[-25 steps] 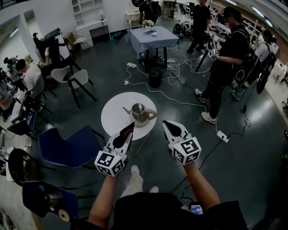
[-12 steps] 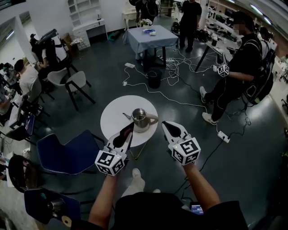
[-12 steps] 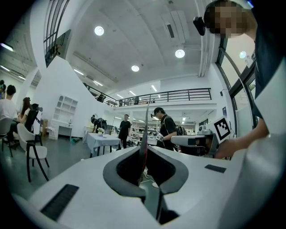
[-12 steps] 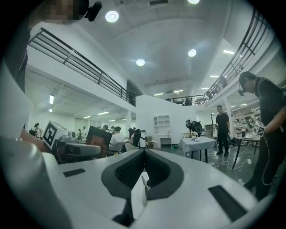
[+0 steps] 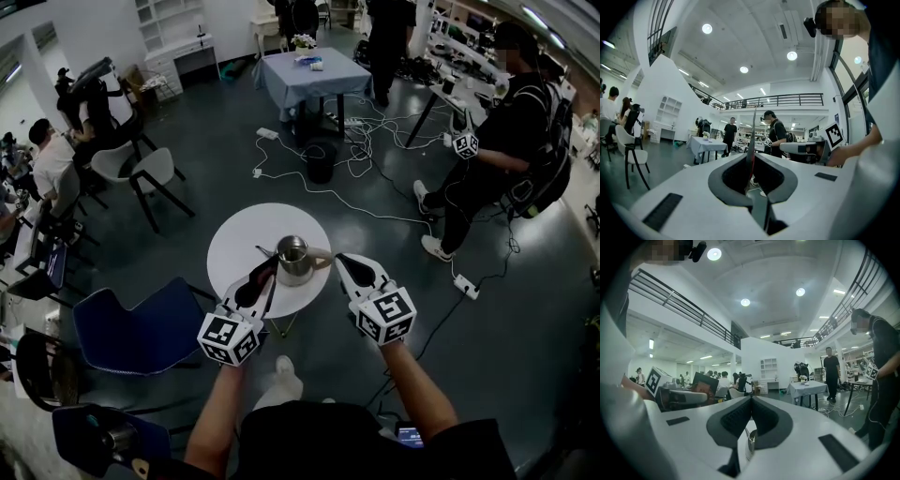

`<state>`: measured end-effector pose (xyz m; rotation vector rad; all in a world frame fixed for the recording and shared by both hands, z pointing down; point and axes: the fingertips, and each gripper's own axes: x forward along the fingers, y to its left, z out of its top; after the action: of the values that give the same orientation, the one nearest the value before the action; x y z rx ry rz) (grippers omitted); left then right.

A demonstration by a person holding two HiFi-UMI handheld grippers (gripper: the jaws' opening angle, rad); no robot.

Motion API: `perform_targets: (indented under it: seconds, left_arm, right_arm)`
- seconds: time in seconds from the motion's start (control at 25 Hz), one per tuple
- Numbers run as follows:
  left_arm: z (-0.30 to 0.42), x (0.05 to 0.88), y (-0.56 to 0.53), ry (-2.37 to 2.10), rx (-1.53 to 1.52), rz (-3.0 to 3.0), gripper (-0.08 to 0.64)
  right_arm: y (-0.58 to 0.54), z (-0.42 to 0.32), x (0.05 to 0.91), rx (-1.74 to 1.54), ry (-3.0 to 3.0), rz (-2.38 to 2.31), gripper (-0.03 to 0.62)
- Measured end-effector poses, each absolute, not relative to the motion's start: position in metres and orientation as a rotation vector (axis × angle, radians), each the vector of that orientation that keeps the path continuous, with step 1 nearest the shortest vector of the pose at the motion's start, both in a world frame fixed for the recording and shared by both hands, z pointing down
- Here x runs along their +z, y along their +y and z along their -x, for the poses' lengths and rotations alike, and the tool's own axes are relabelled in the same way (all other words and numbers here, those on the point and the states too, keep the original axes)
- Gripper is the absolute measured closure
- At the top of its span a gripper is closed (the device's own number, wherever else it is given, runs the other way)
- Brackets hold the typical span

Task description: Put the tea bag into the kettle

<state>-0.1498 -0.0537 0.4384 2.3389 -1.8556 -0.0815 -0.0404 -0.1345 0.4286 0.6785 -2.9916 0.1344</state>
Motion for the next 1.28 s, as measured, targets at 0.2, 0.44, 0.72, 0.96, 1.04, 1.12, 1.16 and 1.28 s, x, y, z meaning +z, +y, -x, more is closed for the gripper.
perform_targets:
  seconds: [0.2,0.44,0.72,0.96,1.04,1.12,1.16,1.28]
  left_arm:
    - [0.163,0.438,-0.085,-1.834,-0.083,-2.345,0.525]
    - [0.184,0.439,-0.108,-1.799,-0.082,-2.357,0.525]
    - [0.211,0.442,-0.127,-1.740,-0.077,-2.374,0.525]
    - [0.235,0.452,-0.142,-1.694,-0.049,-2.387,0.525]
    - [0.239,0.454,-0.146,-1.676,-0.059,-2.392,0.525]
    - [0.242,0.457,-0.149,-1.657,-0.061,-2.400,0.525]
    - [0.245,0.459,-0.151,-1.647,-0.059,-2.403,0.525]
    - [0.255,0.460,-0.154,-1.622,-0.056,-2.412,0.525]
  right_arm:
    - [-0.162,0.054,0.429,0.136,-2.978,-0.688,0.575]
    - [-0.184,0.076,0.430,0.143,-2.962,-0.715,0.575]
    - [-0.204,0.106,0.430,0.132,-2.936,-0.731,0.575]
    - [-0.216,0.128,0.435,0.123,-2.911,-0.763,0.575]
    - [-0.220,0.134,0.438,0.120,-2.899,-0.770,0.575]
    - [-0.222,0.141,0.440,0.114,-2.891,-0.775,0.575]
    - [-0.223,0.145,0.441,0.110,-2.887,-0.777,0.575]
    - [-0.225,0.155,0.439,0.100,-2.872,-0.789,0.575]
